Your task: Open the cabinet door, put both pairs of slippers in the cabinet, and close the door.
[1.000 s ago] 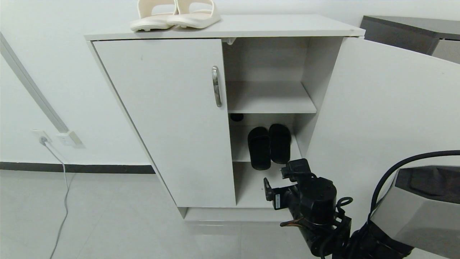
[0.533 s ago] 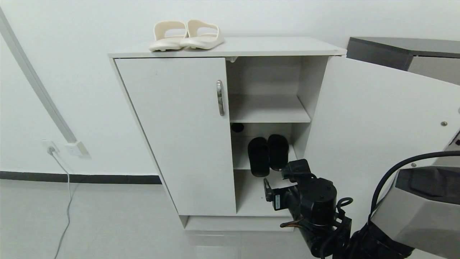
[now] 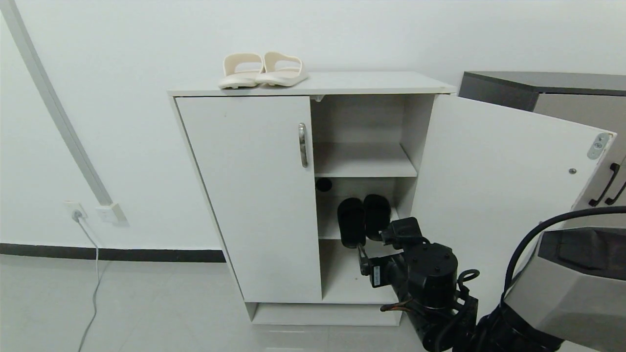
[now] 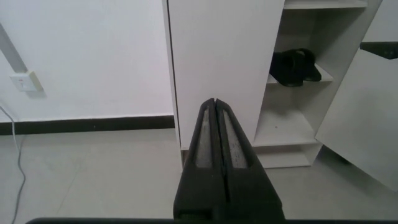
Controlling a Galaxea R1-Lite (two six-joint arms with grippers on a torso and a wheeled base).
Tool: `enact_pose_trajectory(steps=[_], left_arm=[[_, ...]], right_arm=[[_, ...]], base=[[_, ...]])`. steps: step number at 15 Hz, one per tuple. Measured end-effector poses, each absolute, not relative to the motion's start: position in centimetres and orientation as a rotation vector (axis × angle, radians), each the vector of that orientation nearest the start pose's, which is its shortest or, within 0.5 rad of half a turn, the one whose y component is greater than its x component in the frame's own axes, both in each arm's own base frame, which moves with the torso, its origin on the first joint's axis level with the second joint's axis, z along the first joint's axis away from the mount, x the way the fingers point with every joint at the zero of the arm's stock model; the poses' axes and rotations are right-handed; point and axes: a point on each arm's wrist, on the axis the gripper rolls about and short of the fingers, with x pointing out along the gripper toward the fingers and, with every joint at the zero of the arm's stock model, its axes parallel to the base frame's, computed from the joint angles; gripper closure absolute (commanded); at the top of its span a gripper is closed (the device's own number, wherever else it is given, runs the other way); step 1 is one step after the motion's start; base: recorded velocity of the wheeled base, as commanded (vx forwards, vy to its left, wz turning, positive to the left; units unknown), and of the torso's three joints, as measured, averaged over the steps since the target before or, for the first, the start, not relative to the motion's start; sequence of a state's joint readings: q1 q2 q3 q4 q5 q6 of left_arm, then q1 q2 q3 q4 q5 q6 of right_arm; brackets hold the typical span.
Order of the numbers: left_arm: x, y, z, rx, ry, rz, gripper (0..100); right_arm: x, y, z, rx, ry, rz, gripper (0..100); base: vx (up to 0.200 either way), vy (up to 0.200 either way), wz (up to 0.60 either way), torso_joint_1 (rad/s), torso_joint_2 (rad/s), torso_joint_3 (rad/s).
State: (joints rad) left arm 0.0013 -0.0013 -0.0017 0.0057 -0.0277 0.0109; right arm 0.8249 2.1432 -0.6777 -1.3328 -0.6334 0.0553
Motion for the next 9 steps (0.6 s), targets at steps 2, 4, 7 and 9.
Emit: enact_pose_trajectory(steps=[2, 4, 7, 9], left_arm=[[-2.3, -0.06, 7.53, 0.011, 0.003, -0.027, 100], [-2.3, -0.07, 7.53, 0.011, 0.003, -0.026, 100], [-2.3, -0.07, 7.53, 0.011, 0.003, -0.026, 100], [-2.3, -0.06, 7.5, 0.01, 0.005, -0.026, 100]], right_arm=[[24.95, 25.03, 7.34, -0.034, 0.104, 0.186, 0], [24.9, 24.97, 7.27, -0.036, 0.107, 0.185, 0], [24.86, 24.97, 7.18, -0.038, 0.109, 0.185, 0], [24.99, 24.85, 7.14, -0.04, 0.111, 0.179, 0]], base=[[0.0, 0.0, 0.0, 0.0, 0.0, 0.0], [0.0, 0.0, 0.0, 0.0, 0.0, 0.0], [0.0, 0.2, 0.0, 0.001, 0.0, 0.009], [0.0, 0.2, 0.0, 0.015, 0.0, 0.005]])
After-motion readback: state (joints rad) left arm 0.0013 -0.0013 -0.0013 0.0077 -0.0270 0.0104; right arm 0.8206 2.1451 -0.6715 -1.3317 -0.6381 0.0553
